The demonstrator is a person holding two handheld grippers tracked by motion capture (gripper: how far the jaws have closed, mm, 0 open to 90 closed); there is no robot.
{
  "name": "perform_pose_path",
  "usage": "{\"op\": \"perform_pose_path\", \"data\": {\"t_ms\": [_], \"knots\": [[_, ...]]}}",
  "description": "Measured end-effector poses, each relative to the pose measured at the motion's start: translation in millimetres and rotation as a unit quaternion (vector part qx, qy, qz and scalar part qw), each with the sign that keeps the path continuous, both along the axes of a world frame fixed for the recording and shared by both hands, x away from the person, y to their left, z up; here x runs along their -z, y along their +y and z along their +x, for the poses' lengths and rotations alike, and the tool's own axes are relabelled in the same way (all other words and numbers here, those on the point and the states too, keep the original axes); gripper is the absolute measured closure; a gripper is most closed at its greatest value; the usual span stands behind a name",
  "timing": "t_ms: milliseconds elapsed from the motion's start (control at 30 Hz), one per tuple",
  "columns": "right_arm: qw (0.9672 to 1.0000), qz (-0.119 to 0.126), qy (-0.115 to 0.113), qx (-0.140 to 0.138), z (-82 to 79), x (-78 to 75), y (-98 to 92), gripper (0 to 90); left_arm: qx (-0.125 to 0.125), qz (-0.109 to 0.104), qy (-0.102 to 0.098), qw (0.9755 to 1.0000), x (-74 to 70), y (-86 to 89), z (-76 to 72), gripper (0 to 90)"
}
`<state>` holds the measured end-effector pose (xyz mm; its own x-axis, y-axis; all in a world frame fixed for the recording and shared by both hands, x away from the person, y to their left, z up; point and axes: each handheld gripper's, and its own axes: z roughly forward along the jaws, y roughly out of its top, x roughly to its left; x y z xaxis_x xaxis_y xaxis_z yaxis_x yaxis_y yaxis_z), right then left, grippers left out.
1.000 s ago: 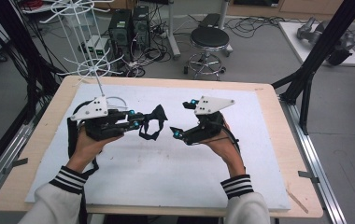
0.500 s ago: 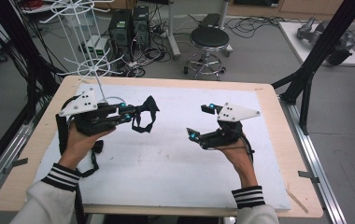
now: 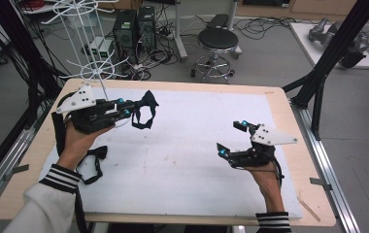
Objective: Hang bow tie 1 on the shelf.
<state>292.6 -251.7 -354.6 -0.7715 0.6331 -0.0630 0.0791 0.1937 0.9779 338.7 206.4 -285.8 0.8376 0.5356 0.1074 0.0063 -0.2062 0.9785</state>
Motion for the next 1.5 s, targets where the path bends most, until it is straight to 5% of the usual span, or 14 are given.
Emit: {"op": "perform_pose_path", "data": {"t_ms": [433, 900, 1500], "knots": [[0.9988, 0.030, -0.003, 0.038, -25.0, 33.9, -33.4, 8.7, -0.039, 0.002, -0.008, 0.9992, -10.8, 13.8, 8.5, 79.3], [0.9972, 0.041, -0.001, 0.062, -32.7, 57.1, -48.1, 8.7, -0.067, 0.007, -0.011, 0.9977, -19.2, 36.5, 15.9, 79.3], [0.9945, 0.048, -0.025, 0.089, -35.3, 57.4, -48.7, 8.7, -0.104, 0.002, -0.020, 0.9944, -24.5, 68.1, 18.5, 79.3]]}}
